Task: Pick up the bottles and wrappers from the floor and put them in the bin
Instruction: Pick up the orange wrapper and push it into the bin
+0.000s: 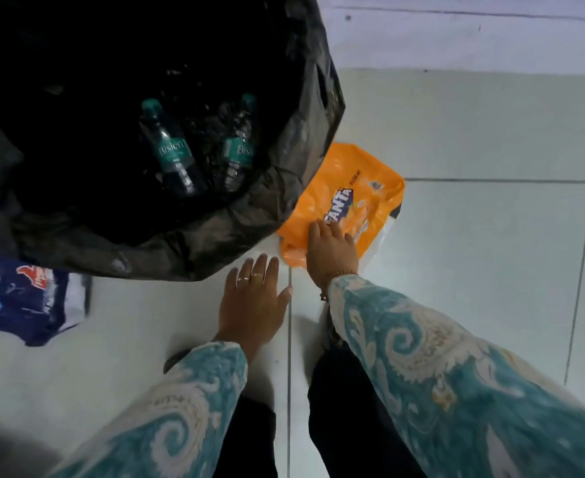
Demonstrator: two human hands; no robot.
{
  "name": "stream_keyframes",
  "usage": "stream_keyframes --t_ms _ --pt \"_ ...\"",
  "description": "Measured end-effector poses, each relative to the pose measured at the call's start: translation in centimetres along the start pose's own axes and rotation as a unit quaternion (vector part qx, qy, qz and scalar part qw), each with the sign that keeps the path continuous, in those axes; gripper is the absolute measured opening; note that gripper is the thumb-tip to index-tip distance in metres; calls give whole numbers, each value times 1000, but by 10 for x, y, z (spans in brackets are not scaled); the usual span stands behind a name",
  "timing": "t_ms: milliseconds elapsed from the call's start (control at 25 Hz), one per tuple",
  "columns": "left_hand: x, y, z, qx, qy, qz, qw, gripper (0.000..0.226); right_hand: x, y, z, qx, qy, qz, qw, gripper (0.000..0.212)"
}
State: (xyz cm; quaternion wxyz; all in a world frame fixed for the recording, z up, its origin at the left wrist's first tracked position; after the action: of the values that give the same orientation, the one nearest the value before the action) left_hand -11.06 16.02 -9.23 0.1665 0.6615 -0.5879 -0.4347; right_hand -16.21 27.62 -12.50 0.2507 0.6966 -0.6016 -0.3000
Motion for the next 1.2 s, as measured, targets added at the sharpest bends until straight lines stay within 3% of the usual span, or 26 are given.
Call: stream_keyframes --t_ms 160,320,400,480,560,640,680,800,880,960,1080,1200 --pt "-13 4 -17 28 -73 27 997 53 -18 17 -21 0 -51 135 990 30" --pt "-63 79 -72 -47 -225 -2 973 47 -31 59 -68 7 -86 203 975 35" --pt "-73 125 -96 -106 -223 -7 969 44 -40 77 -94 18 -133 255 958 34" --pt "-74 174 -117 -155 -172 -27 972 44 -60 98 -133 13 -247 361 899 29" --pt "-75 216 -131 -179 -145 -45 972 43 -72 124 -182 -11 -373 471 799 27" --pt "-69 258 -132 -206 -131 -53 968 45 -66 165 -213 -84 -408 544 729 29" --pt "-62 279 -132 -221 -118 -59 966 48 -59 197 -221 -150 -379 561 720 31" --pt "-32 327 -132 -265 -77 -87 957 60 -21 286 -227 -326 -200 529 757 43" --pt "-9 339 -137 -277 -54 -110 953 65 11 317 -214 -368 -113 443 810 43" --pt "18 337 -146 -286 -28 -144 947 69 38 336 -202 -405 -87 324 850 33" --pt "57 309 -164 -281 21 -186 941 75 69 332 -167 -405 -77 189 891 25" --pt "79 278 -183 -274 57 -203 938 77 88 313 -134 -352 -70 121 925 44"
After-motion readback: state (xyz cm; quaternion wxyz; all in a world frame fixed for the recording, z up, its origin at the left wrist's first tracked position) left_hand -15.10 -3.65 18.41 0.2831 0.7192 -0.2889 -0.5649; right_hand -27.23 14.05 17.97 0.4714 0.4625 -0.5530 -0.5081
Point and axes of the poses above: each hand's wrist, its own z-axis towards the middle knuckle, its own y-axis out of the back of the hand, x = y × z, the point moved 10 cm from there along z, towards the middle knuckle, and after that the axes turned 13 degrees about -z, right-handed, at the moved point
